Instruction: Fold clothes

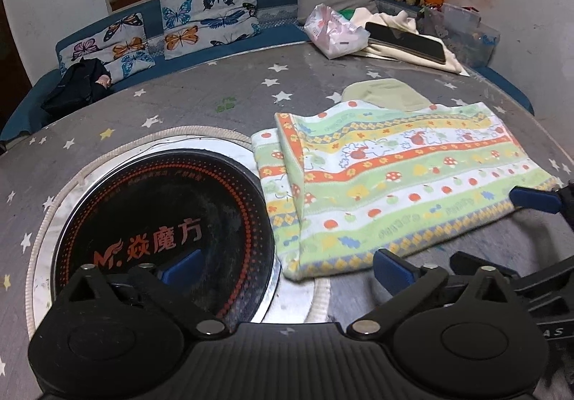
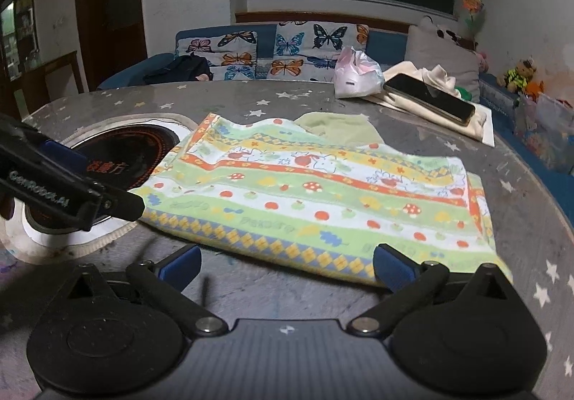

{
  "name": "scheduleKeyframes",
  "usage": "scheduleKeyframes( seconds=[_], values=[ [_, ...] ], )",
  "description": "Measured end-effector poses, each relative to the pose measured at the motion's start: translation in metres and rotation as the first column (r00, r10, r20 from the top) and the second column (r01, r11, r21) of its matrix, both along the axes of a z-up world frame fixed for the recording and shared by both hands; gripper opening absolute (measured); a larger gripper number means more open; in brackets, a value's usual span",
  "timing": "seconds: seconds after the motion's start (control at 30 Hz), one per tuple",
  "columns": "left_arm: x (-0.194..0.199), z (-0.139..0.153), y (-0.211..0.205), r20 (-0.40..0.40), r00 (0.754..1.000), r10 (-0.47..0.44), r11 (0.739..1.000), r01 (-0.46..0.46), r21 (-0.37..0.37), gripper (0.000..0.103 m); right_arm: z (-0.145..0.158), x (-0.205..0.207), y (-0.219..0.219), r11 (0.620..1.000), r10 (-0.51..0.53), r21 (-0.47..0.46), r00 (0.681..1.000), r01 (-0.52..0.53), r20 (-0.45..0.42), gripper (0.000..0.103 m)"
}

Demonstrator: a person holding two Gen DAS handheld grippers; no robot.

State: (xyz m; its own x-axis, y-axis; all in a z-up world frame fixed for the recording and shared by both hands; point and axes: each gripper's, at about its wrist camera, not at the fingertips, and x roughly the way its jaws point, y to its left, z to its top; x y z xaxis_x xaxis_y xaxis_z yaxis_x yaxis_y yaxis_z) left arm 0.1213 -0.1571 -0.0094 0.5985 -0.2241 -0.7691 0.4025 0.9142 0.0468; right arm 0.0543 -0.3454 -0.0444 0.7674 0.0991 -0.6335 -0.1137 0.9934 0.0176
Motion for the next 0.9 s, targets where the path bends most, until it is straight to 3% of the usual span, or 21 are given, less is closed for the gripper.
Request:
scheduleKeyframes(
  seconds=[0.47, 0.9],
  values=[
    [-0.041, 0.017, 0.014, 0.035, 0.997, -0.062, 0.998, 0.062, 0.025, 0.103, -0.002, -0.024, 0.011, 0.999, -0.016, 0.042, 0.999, 0.017, -0.034, 0.103],
    [-0.070, 0.015, 0.017, 0.016, 0.999, -0.046, 0.998, 0.047, -0.042, 0.103, 0.000, -0.043, 0.011, 0.997, -0.044, 0.066, 0.999, 0.046, -0.032, 0.103]
  ],
)
